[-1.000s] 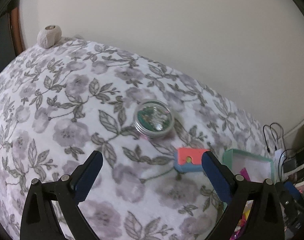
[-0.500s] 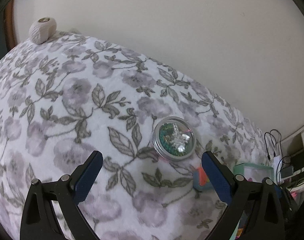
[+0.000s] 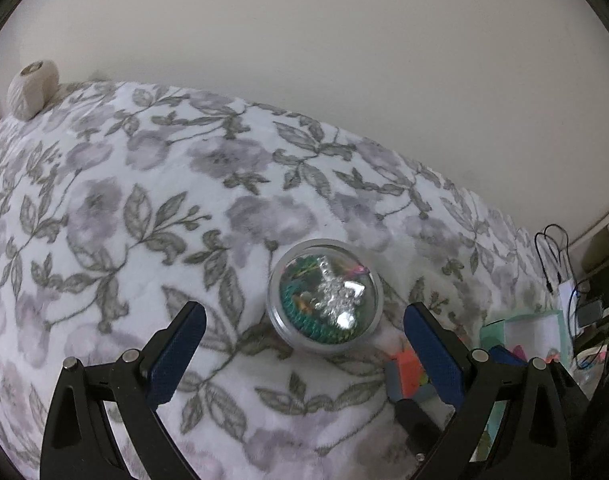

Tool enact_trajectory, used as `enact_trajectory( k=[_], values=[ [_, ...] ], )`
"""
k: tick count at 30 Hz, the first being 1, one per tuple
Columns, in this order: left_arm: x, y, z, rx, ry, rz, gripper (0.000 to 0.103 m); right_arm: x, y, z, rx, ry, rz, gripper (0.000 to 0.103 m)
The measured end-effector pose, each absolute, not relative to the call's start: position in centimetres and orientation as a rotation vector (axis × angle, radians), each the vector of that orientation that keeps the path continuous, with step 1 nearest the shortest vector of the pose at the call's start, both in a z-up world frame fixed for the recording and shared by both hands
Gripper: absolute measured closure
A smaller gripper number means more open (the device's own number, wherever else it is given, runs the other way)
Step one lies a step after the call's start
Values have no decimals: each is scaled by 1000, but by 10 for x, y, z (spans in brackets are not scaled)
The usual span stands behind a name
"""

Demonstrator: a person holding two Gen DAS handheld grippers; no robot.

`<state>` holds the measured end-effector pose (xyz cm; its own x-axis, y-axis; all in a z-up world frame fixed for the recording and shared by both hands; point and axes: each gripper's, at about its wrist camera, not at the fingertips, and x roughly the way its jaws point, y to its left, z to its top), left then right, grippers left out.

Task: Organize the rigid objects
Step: 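Grasp the round glass-lidded tin with the left tool while the right tool grasps the orange-and-blue block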

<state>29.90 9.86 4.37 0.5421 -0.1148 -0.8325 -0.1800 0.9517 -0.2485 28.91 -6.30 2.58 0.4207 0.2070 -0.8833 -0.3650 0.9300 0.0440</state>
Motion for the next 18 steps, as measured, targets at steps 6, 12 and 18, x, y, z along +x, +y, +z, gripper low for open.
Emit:
enact_trajectory(
  k=[6, 12, 18],
  values=[
    [308, 87, 38, -263, 1017, 30, 4, 296, -58, 14, -166, 1099, 355, 1],
    [315, 80, 32, -242, 1029, 24, 4, 301, -63, 6, -141, 1114, 342, 11],
    [319, 76, 27, -226, 1028, 40, 10, 301, -61, 4, -144, 1121, 341, 17]
  ],
)
